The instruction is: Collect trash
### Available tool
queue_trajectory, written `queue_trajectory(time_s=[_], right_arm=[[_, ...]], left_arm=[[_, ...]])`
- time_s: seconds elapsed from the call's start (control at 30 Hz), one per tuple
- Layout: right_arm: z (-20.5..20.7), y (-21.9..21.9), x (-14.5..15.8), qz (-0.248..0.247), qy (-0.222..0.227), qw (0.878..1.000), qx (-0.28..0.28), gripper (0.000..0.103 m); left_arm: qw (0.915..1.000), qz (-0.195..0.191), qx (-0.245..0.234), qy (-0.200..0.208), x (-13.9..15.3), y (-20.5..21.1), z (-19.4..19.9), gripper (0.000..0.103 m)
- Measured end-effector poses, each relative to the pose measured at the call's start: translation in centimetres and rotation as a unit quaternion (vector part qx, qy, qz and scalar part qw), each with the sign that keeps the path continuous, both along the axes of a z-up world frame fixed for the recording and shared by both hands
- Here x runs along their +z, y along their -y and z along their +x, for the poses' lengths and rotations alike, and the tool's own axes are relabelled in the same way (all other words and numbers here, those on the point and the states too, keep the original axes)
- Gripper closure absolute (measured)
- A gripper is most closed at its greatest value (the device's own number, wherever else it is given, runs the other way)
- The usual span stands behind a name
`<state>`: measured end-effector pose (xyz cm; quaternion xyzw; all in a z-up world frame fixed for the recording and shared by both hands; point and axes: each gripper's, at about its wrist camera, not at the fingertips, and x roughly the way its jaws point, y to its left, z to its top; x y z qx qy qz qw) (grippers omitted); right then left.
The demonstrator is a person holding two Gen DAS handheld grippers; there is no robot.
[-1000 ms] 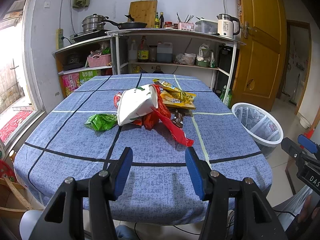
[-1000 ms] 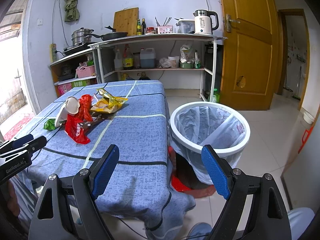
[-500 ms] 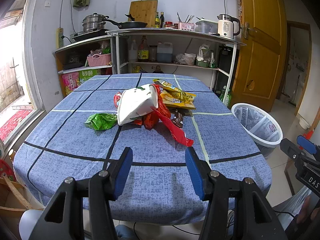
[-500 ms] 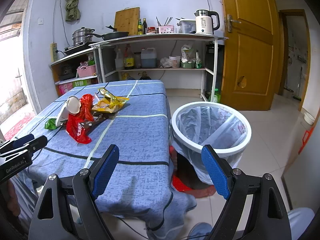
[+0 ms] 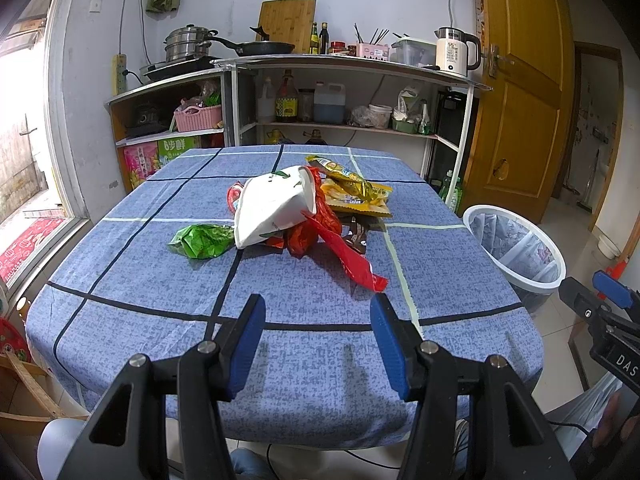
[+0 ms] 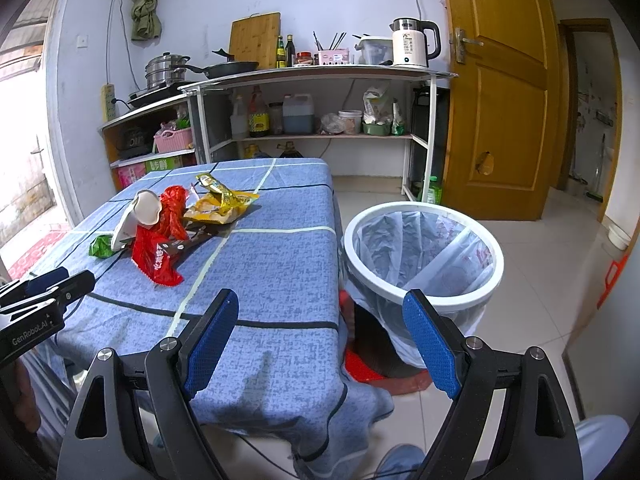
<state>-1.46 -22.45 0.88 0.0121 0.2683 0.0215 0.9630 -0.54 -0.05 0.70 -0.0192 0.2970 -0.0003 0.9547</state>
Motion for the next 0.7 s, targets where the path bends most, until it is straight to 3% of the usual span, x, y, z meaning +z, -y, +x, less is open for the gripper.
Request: queue_trajectory(time_s=[0.7], right_arm=[[0.32,-0.34,-0.27,-0.002,-0.006,1.0,0.005,0.018]], left_arm=[[0.9999,-0.007,-0.002,-0.008,-0.71,-0.26,0.25,0.046]])
